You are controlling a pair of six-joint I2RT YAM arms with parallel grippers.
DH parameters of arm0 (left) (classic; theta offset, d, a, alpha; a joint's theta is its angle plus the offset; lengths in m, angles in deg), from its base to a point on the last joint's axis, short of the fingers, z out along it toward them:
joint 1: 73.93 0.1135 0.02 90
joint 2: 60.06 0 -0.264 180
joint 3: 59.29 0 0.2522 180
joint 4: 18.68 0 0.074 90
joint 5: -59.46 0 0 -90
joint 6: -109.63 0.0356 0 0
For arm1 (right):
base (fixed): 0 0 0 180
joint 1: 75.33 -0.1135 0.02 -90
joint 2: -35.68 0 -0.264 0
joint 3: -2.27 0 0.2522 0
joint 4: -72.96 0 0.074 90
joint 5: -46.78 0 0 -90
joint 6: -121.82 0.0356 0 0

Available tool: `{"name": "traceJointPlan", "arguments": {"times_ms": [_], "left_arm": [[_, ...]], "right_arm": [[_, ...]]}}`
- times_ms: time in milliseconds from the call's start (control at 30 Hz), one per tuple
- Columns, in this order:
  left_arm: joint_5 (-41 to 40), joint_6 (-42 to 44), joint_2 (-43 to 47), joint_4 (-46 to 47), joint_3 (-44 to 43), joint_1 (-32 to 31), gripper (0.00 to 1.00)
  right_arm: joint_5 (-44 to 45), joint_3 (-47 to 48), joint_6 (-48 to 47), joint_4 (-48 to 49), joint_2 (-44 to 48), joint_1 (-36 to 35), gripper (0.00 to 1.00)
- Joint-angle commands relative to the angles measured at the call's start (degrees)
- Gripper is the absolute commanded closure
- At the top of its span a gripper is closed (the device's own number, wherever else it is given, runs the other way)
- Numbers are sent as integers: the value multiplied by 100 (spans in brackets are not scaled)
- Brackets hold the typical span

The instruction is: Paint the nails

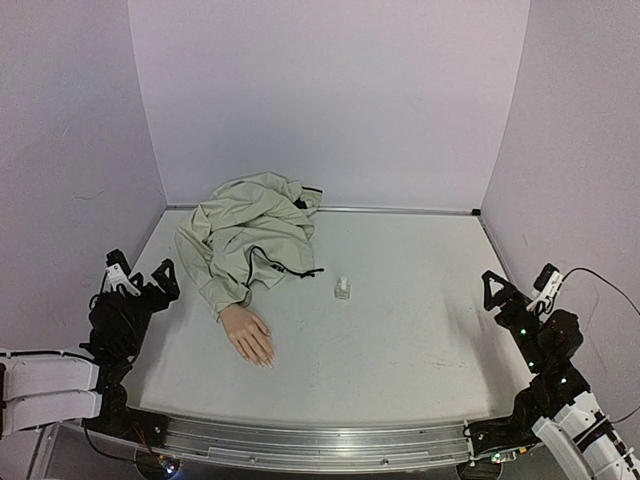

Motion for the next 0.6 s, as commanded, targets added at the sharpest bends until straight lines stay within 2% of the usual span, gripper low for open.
{"name": "traceJointPlan", "arguments": {"times_ms": [0, 200, 567], "left_arm": [[420, 298, 495, 617, 414, 27, 1], [443, 402, 1444, -182, 410, 27, 1], [450, 397, 1409, -301, 407, 22, 1]], "right_arm": [[-11, -388, -1, 225, -23, 17, 2], [75, -300, 76, 87, -54, 17, 2], [283, -289, 37, -37, 143, 18, 2]]}}
